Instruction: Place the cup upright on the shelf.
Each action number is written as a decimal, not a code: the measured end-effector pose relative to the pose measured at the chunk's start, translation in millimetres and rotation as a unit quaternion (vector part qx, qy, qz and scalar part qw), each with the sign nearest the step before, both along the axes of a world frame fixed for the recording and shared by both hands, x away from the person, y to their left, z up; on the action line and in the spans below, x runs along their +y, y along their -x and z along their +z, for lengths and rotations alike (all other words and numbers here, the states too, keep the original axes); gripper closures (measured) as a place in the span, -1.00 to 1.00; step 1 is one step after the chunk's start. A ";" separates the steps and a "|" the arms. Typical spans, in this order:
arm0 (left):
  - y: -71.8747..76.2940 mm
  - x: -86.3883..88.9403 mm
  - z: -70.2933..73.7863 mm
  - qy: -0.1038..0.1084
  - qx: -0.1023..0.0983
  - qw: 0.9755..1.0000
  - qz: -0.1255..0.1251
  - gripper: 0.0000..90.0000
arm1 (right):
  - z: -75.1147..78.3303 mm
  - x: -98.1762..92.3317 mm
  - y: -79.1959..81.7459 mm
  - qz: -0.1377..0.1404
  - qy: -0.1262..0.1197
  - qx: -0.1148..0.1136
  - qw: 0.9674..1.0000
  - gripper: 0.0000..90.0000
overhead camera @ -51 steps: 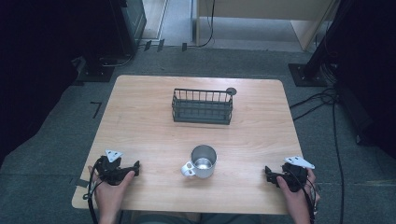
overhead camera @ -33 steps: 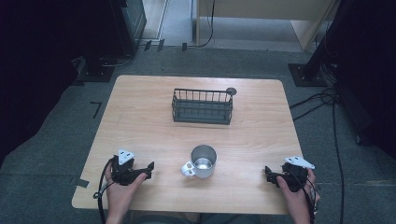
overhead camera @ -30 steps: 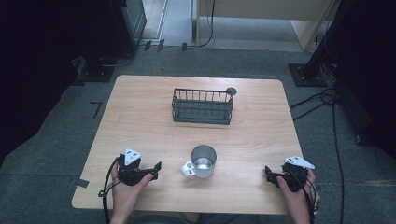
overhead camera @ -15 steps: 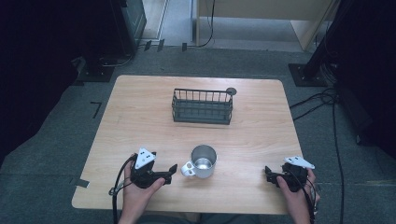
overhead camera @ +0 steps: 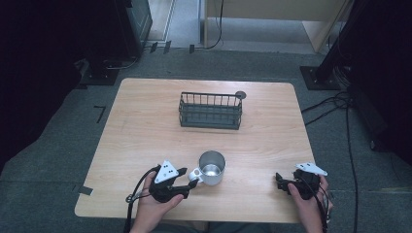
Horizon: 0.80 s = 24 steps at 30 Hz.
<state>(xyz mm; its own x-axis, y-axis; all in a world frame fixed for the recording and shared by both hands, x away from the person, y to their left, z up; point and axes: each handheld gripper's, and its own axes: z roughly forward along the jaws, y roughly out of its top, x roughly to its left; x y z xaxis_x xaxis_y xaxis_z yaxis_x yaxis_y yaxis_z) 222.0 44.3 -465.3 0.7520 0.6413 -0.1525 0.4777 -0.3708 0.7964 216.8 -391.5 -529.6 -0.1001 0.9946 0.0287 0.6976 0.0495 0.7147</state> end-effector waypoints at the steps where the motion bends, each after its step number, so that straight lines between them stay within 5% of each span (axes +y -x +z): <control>1: -1.9 -1.8 -1.6 -0.007 -0.001 1.000 0.000 0.11 | 0.0 0.0 0.0 0.000 0.000 0.000 1.000 -1.00; 7: -7.4 0.3 -3.5 -0.004 0.008 1.000 -0.006 0.44 | 0.0 0.0 0.0 0.000 0.000 0.000 1.000 -1.00; 19: -16.8 -8.6 -9.9 -0.023 0.006 1.000 0.005 0.41 | 0.0 0.0 0.0 0.000 0.000 0.000 1.000 -1.00; 24: -22.4 -8.7 -8.6 -0.032 -0.020 0.999 -0.012 0.56 | 0.0 0.0 0.0 0.000 0.000 0.000 1.000 -1.00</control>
